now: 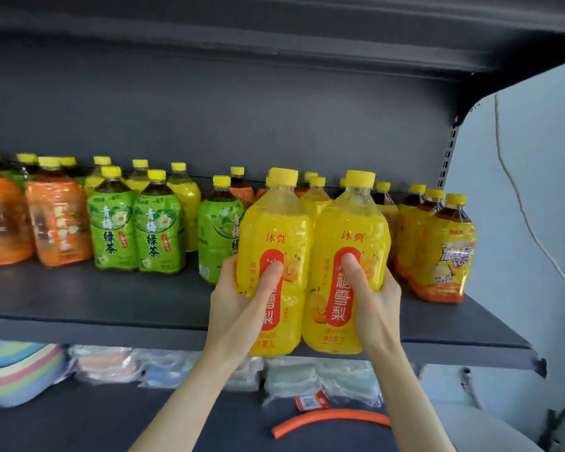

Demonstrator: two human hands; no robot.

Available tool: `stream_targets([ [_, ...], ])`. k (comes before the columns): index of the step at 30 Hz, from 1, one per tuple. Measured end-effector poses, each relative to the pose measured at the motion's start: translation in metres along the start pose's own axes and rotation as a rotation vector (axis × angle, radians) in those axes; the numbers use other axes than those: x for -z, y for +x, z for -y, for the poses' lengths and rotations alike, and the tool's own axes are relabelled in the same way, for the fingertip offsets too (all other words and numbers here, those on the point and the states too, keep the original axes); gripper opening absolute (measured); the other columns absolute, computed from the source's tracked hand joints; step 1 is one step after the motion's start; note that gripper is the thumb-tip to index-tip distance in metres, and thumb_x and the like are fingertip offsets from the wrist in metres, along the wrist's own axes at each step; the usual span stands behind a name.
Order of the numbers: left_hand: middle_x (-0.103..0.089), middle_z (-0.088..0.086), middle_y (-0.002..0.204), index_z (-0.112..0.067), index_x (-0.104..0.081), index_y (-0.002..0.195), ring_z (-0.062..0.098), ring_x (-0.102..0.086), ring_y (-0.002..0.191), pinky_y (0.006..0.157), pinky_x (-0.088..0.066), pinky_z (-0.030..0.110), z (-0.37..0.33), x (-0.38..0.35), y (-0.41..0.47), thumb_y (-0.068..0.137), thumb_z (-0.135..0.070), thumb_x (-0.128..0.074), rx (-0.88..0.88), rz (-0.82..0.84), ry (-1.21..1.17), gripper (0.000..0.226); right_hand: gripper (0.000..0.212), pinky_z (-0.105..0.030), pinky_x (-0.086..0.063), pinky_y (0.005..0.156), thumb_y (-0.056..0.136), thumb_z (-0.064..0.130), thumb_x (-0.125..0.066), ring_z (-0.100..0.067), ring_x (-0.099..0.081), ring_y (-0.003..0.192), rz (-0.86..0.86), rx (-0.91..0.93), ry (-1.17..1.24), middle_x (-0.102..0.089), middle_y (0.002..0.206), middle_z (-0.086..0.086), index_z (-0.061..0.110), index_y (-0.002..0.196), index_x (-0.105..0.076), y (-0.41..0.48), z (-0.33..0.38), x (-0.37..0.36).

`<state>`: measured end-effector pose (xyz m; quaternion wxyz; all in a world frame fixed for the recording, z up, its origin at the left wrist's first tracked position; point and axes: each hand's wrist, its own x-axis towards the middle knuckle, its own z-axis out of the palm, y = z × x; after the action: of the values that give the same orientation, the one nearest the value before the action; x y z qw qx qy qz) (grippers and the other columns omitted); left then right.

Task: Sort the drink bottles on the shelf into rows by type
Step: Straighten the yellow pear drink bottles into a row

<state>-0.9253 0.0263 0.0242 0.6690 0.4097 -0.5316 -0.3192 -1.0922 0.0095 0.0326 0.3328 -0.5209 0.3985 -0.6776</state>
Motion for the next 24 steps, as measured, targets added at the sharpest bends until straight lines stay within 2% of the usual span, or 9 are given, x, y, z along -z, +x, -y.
stream_targets([
  [5, -0.069, -0.012, 0.099, -0.034, -0.055, 0.11, 0.007, -0.066, 0.093, 0.077, -0.055, 0.033, -0.006, 0.101, -0.015, 0.058, -0.072, -0.063, 0.032, -0.062, 0.033, 0.065, 0.046, -0.02, -0.055, 0.061, 0.066, 0.052, -0.067, -0.011, -0.072, 0.081, 0.043, -0.041, 0.059, -0.075, 0.089, 0.005, 0.025, 0.104, -0.066, -0.051, 0.004, -0.082],
  [8, -0.067, -0.01, 0.1, -0.033, -0.053, 0.108, 0.007, -0.066, 0.092, 0.071, -0.052, 0.026, -0.012, 0.162, -0.024, 0.067, -0.067, -0.063, 0.054, -0.105, 0.044, 0.055, 0.05, -0.018, -0.055, 0.06, 0.066, 0.051, -0.069, -0.009, -0.072, 0.081, 0.077, -0.068, 0.076, -0.075, 0.091, 0.004, 0.023, 0.107, -0.065, -0.084, 0.0, -0.134],
  [12, -0.067, -0.007, 0.105, -0.034, -0.052, 0.11, 0.011, -0.065, 0.096, 0.074, -0.053, 0.029, -0.015, 0.229, -0.026, 0.071, -0.064, -0.06, 0.076, -0.146, 0.058, 0.05, 0.054, -0.017, -0.054, 0.058, 0.062, 0.055, -0.071, -0.005, -0.071, 0.079, 0.114, -0.083, 0.072, -0.074, 0.09, 0.006, 0.024, 0.106, -0.064, -0.113, -0.002, -0.191],
  [16, -0.068, -0.008, 0.102, -0.03, -0.053, 0.112, 0.009, -0.066, 0.093, 0.071, -0.051, 0.026, -0.016, 0.273, -0.015, 0.068, -0.068, -0.059, 0.072, -0.176, 0.06, 0.059, 0.048, -0.021, -0.055, 0.061, 0.064, 0.054, -0.07, -0.008, -0.071, 0.079, 0.126, -0.095, 0.069, -0.074, 0.089, 0.005, 0.026, 0.102, -0.064, -0.115, 0.001, -0.238],
  [18, -0.068, -0.008, 0.1, -0.031, -0.054, 0.108, 0.008, -0.066, 0.092, 0.071, -0.051, 0.027, -0.015, 0.288, -0.005, 0.067, -0.067, -0.061, 0.064, -0.183, 0.067, 0.055, 0.051, -0.024, -0.056, 0.064, 0.062, 0.058, -0.071, -0.01, -0.072, 0.079, 0.126, -0.092, 0.067, -0.075, 0.089, 0.004, 0.026, 0.101, -0.065, -0.108, -0.001, -0.258],
  [21, -0.068, -0.008, 0.102, -0.034, -0.053, 0.106, 0.009, -0.066, 0.093, 0.075, -0.053, 0.031, -0.01, 0.307, 0.017, 0.069, -0.064, -0.061, 0.059, -0.184, 0.054, 0.048, 0.054, -0.025, -0.055, 0.065, 0.061, 0.06, -0.07, -0.009, -0.071, 0.079, 0.137, -0.079, 0.064, -0.074, 0.09, 0.004, 0.025, 0.102, -0.065, -0.094, -0.007, -0.286],
  [24, -0.067, -0.009, 0.105, -0.035, -0.053, 0.111, 0.01, -0.066, 0.096, 0.078, -0.055, 0.034, 0.004, 0.327, 0.047, 0.066, -0.07, -0.061, 0.042, -0.181, 0.07, 0.057, 0.051, -0.025, -0.056, 0.066, 0.064, 0.057, -0.07, -0.007, -0.071, 0.08, 0.141, -0.075, 0.077, -0.074, 0.092, 0.005, 0.026, 0.104, -0.064, -0.077, -0.023, -0.316],
])
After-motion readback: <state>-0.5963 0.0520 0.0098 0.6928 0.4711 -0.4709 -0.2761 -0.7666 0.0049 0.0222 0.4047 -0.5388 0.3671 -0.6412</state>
